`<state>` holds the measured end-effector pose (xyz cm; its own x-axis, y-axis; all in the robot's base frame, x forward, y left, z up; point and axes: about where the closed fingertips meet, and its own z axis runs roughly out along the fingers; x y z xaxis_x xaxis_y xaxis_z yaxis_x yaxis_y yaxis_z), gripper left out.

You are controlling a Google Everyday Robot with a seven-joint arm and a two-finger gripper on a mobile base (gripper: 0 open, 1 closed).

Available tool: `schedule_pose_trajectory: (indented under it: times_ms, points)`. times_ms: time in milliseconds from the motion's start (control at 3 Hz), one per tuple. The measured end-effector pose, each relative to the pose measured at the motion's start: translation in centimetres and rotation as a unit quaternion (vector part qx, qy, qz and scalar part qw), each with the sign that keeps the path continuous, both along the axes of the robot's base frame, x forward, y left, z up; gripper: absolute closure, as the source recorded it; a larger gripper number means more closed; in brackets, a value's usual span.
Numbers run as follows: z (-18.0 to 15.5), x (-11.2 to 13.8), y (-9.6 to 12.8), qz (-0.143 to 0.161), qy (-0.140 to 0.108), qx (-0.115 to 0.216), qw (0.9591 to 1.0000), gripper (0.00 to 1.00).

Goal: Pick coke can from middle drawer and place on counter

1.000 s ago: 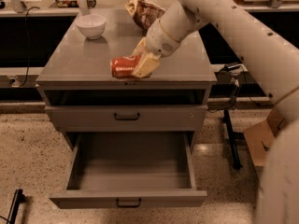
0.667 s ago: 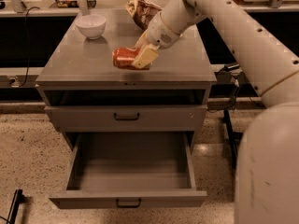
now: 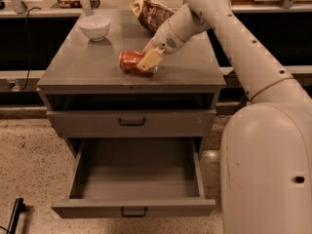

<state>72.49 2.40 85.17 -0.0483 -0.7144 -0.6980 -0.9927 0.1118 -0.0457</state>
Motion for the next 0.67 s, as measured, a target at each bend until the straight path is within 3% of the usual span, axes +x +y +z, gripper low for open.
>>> schedule_pose_trajectory:
  times_ms: [667]
  points:
    - [-0.45,0.13,0.5,0.003,0.001,0.001,1.0,0.13]
